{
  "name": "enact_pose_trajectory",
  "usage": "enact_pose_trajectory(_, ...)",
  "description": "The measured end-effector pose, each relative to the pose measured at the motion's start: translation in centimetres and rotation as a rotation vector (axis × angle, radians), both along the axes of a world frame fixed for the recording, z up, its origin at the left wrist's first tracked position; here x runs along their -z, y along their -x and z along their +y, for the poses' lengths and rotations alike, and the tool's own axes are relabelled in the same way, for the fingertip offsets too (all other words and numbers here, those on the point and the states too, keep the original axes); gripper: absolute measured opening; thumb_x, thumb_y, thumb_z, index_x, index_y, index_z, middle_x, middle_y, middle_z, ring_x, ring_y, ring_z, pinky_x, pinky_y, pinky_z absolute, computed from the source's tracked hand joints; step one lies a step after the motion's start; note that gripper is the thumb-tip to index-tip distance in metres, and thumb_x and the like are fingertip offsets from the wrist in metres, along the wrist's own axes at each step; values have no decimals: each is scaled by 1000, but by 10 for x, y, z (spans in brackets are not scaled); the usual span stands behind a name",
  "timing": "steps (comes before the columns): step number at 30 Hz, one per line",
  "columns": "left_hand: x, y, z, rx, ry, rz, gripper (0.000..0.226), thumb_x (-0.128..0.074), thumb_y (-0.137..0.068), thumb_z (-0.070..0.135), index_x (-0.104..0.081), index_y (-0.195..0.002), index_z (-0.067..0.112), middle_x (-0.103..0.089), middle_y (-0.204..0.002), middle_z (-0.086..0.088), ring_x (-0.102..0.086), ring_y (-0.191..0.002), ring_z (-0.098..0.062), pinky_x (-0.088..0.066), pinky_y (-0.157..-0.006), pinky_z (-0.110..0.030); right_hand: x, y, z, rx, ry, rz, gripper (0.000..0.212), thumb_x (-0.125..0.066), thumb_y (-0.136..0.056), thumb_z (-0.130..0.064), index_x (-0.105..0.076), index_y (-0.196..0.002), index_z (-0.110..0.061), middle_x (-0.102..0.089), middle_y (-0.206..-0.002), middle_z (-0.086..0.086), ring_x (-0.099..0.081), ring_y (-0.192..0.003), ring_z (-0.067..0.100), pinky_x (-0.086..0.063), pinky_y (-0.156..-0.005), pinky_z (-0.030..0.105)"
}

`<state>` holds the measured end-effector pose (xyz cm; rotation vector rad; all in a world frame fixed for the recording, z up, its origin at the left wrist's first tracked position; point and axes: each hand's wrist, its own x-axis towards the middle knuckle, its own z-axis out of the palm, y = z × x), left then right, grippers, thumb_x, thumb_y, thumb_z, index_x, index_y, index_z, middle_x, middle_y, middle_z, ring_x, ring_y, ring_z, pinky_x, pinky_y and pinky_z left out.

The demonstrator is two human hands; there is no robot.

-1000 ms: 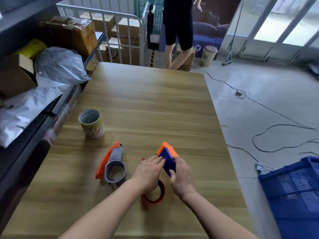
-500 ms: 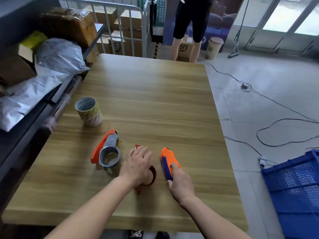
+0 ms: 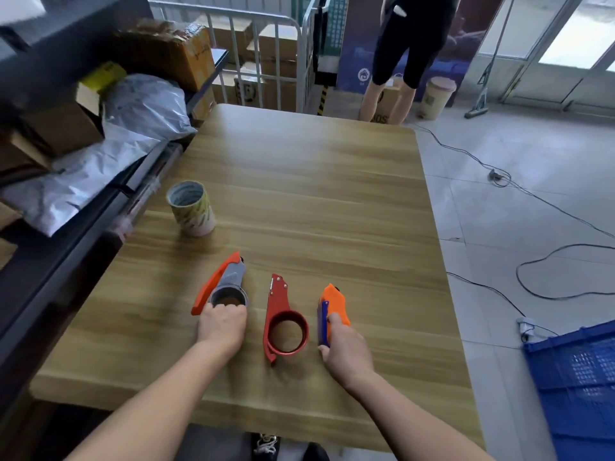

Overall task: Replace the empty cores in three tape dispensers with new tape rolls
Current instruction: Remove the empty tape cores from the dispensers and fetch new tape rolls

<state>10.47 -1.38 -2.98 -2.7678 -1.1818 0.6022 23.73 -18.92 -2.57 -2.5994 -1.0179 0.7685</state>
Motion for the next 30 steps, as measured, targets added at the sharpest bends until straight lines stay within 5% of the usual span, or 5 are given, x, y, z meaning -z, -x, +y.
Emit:
enact_pose_trajectory(14, -18, 20, -26, -19, 70, 71, 29, -44, -92, 12, -63, -115, 13, -64, -118, -9, -59, -110, -30, -48, -85, -35, -17, 9, -6, -118, -12, -144, 33, -58, -90, -35, -47, -115, -17, -60, -116, 5, -60, -106, 28, -47, -75, 35)
enact_pose_trajectory(22, -70, 51, -25, -62, 4, -3, 28, -61, -85, 32, -66, -108, 16, -66, -114, -4, -60, -108, -24, -43, -80, -29, -45, 23, 16, -348, -103, -212, 36, -56, -90, -36, -53, -121, -17, -52, -122, 4, -49, -118, 23, -43, -94, 33)
enact_pose_trajectory(30, -106, 127, -30, -167, -75, -64, 23, -50, -94, 31, -60, -110, 19, -62, -115, -4, -57, -108, -24, -44, -86, -35, -75, 81, 44, -580, -84, -246, 51, -59, -89, -35, -46, -135, -20, -52, -133, 4, -47, -123, 26, -44, -99, 37)
